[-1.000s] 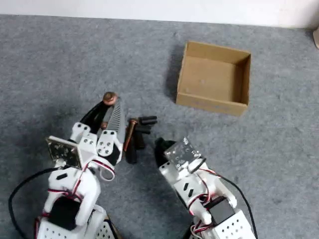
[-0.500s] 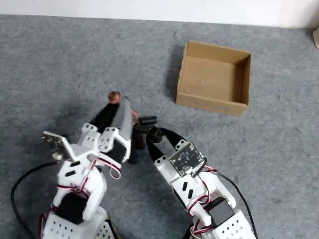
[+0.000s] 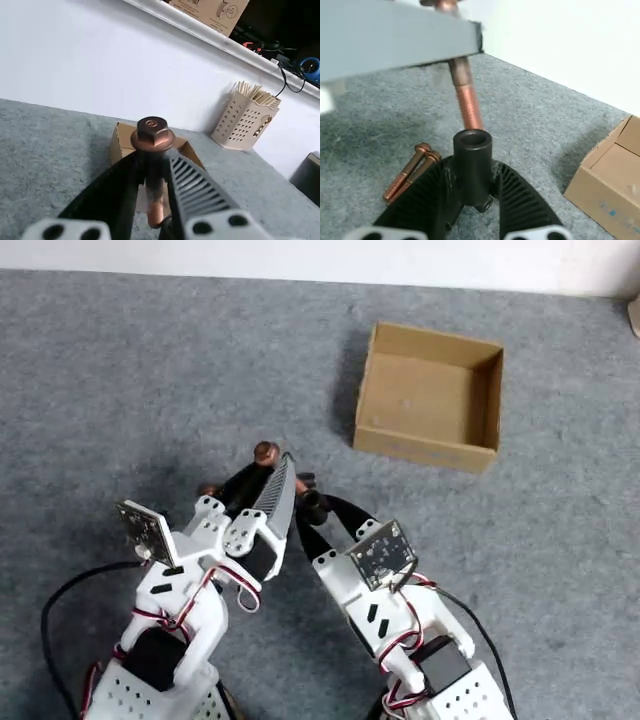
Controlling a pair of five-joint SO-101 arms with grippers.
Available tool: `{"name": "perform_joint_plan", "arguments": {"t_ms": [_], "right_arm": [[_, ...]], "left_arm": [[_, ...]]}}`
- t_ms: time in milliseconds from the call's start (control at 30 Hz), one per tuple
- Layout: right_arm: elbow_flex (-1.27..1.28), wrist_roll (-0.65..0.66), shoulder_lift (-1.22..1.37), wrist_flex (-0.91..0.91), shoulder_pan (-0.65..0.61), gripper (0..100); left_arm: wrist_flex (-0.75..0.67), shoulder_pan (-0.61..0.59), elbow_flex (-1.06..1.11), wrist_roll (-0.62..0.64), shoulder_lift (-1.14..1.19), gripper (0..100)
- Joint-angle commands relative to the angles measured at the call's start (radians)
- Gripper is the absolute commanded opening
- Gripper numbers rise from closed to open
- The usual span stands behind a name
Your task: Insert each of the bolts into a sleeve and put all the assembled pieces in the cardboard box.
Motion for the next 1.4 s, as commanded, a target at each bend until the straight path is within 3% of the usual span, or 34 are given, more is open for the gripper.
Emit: {"name": "perform_joint_plan", "arguments": {"t_ms": [0,233,467,600,767,1033,1367], "right_arm": [[0.054,-0.006,-0.013,-0.028,0.015,0.5],[0.056,-0.006,-0.013,-0.030,0.015,0.5],[0.056,-0.005,-0.013,-0.031,0.015,0.5],[0.056,-0.005,-0.013,-0.031,0.015,0.5],[0.056,-0.005,-0.013,-0.031,0.016,0.5],[0.056,0.072,-0.013,-0.031,0.030,0.5],[0.056,0.074,-0.013,-0.031,0.030,0.5]], "left_arm": [[-0.025,0.021,-0.093,0.003,-0.008,0],[-0.011,0.024,-0.105,0.003,-0.005,0],[-0.011,0.104,-0.031,0.003,-0.008,0],[0.000,0.142,-0.028,-0.064,-0.007,0],[0.107,0.137,-0.039,-0.083,-0.012,0],[0.146,0.137,-0.035,-0.141,-0.012,0],[0.198,0.139,-0.030,-0.144,-0.010,0]]}}
